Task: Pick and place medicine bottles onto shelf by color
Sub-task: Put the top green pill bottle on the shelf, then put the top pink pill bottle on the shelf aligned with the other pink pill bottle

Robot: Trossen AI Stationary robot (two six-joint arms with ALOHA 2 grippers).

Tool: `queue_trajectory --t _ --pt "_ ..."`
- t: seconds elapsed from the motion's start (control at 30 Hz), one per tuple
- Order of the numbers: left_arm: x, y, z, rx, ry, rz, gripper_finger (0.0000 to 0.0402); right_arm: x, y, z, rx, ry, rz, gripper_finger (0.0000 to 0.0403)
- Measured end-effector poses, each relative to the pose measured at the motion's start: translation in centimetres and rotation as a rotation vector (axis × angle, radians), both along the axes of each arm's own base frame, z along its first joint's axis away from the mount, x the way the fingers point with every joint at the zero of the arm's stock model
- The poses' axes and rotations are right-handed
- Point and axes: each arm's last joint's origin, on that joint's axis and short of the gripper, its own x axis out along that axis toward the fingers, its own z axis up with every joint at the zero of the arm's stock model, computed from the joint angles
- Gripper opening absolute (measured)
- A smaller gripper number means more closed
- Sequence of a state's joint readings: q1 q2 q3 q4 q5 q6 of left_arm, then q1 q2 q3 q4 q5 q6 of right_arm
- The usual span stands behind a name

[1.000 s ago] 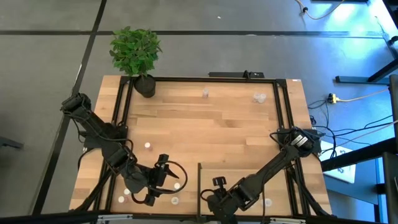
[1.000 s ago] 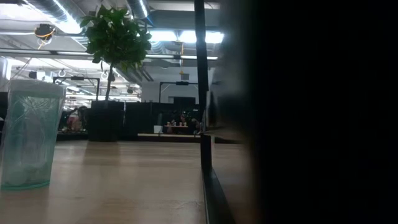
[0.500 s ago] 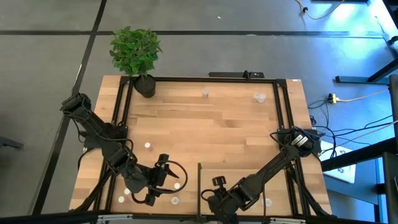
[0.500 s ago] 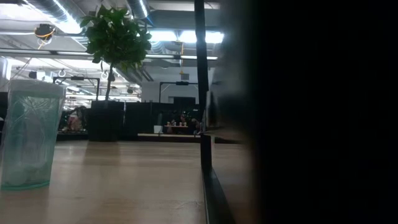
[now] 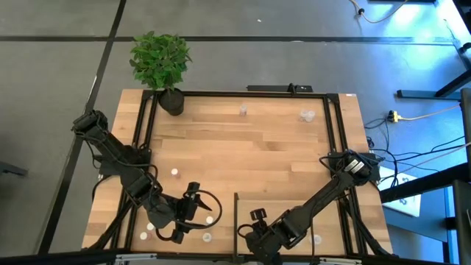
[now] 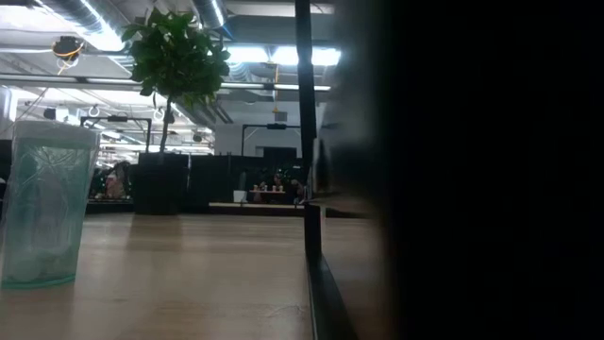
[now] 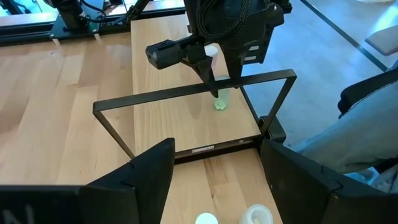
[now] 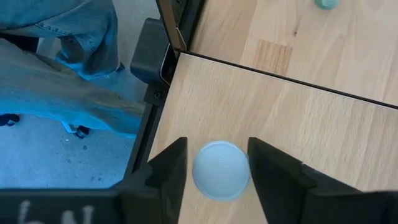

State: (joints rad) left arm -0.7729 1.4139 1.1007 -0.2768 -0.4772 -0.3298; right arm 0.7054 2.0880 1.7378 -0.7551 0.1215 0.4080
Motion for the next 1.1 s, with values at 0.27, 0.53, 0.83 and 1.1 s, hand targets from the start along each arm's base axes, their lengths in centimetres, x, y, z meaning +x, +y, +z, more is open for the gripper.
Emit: queue_trajectory --t 0.27,0.53,0.83,1.1 --pt "0.0 0.0 0.0 0.0 0.0 0.0 0.0232 0.0 0.0 0.0 0.002 -0.001 -0.003 0.0222" --pt "0.0 0.0 0.0 0.0 0.0 0.0 0.0232 0.0 -0.1 0.5 0.001 -0.012 -0.012 0.0228" --pt "0.0 0.0 0.0 0.0 0.0 0.0 0.0232 0.1 -0.1 3.4 -0.01 -0.022 -0.019 0.0229" --pt "0.0 0.0 0.0 0.0 0.0 0.0 0.0232 -0.5 -1.0 6.2 -0.208 -0.079 -0.097 0.0229"
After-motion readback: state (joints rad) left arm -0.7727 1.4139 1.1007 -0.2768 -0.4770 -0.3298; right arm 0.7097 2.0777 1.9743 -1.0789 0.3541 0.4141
